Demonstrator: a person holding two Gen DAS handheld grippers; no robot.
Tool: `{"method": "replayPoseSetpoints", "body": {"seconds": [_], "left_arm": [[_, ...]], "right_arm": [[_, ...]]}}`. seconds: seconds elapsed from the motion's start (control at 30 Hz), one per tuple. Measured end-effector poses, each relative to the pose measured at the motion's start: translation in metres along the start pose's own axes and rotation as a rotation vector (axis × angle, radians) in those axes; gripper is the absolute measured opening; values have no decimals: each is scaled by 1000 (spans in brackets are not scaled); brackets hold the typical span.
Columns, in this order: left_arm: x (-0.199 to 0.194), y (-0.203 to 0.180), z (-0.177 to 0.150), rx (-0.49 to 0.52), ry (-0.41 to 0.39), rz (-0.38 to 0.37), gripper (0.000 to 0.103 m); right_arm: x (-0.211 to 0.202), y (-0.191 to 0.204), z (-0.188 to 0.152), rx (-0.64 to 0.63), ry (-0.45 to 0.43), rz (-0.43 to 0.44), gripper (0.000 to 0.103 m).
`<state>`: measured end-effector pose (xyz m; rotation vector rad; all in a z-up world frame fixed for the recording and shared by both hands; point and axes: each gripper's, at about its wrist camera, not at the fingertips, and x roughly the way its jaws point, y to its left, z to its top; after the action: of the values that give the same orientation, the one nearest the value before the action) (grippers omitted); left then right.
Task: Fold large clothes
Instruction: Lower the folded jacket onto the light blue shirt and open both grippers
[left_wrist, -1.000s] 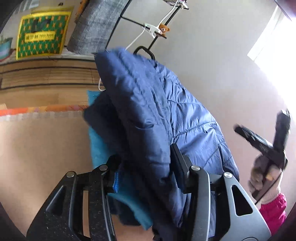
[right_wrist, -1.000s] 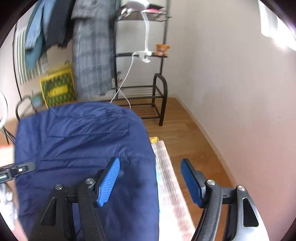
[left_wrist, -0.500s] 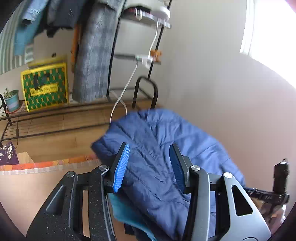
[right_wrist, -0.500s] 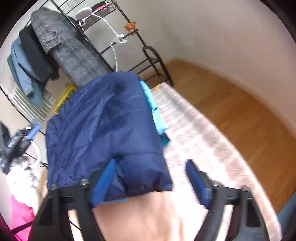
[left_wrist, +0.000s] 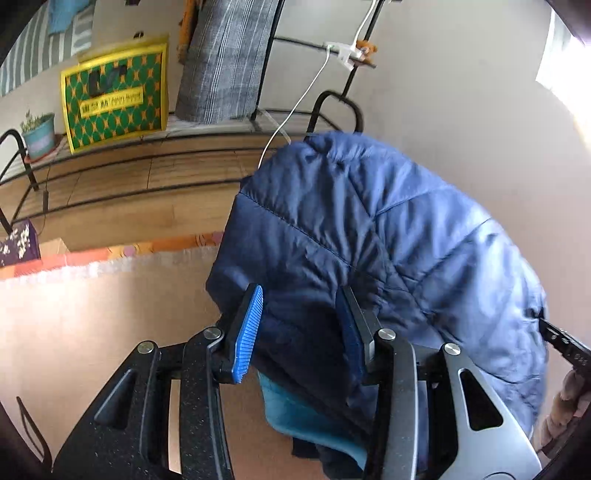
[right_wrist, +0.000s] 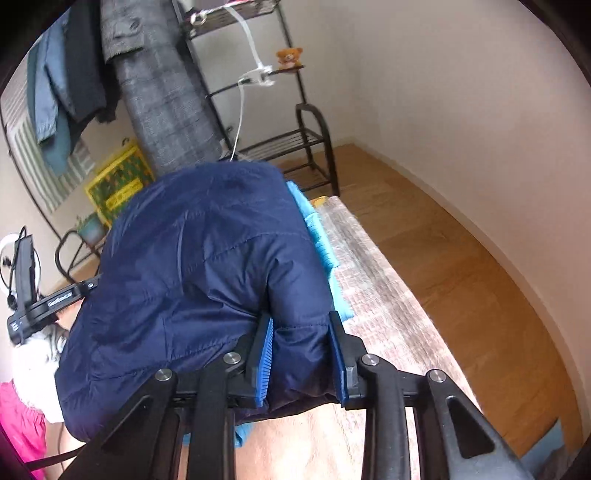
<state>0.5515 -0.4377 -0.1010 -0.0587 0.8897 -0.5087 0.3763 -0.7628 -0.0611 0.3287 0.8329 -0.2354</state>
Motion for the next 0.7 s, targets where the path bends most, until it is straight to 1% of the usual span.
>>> {"method": "replayPoseSetpoints", "body": {"seconds": [0.07,0.13,0.17,0.2,0.3,0.37,0.43,0.5,0.53,0.63,0.7], "left_arm": [[-18,-3,3,15,-20,-10,43],[-40,-8,4,34,-38,-21,43],[-51,-10,4,44,-49,-24,43],[-65,-13,3,56,-60,-29,43],[-107,-19,2,71,-85,-55,43],[-142,-23,-1,89,-116,-61,43],[-183,-24,-4,97,-153,-78,43],[-224,-22,-10,95,-178,-99,43],[-248,-20,-16,95,-199,-112,43],[-321,-14,-39,114,-256,-129,43],[-367,-8,-57,135,-286,-127,47]], "right_arm": [[-16,5,-3,-20,-33,-27,35],[-37,16,-4,-58,-73,-54,35],[-47,20,-4,-70,-86,-58,37],[-59,26,-4,-84,-103,-62,41],[-100,44,-1,-114,-158,-62,45],[-124,53,1,-120,-183,-52,45],[-155,65,1,-125,-215,-43,48],[-183,79,-2,-136,-239,-38,55],[-197,85,-5,-137,-252,-42,56],[-238,106,-21,-136,-269,-11,57],[-269,121,-38,-156,-289,-8,59]]}}
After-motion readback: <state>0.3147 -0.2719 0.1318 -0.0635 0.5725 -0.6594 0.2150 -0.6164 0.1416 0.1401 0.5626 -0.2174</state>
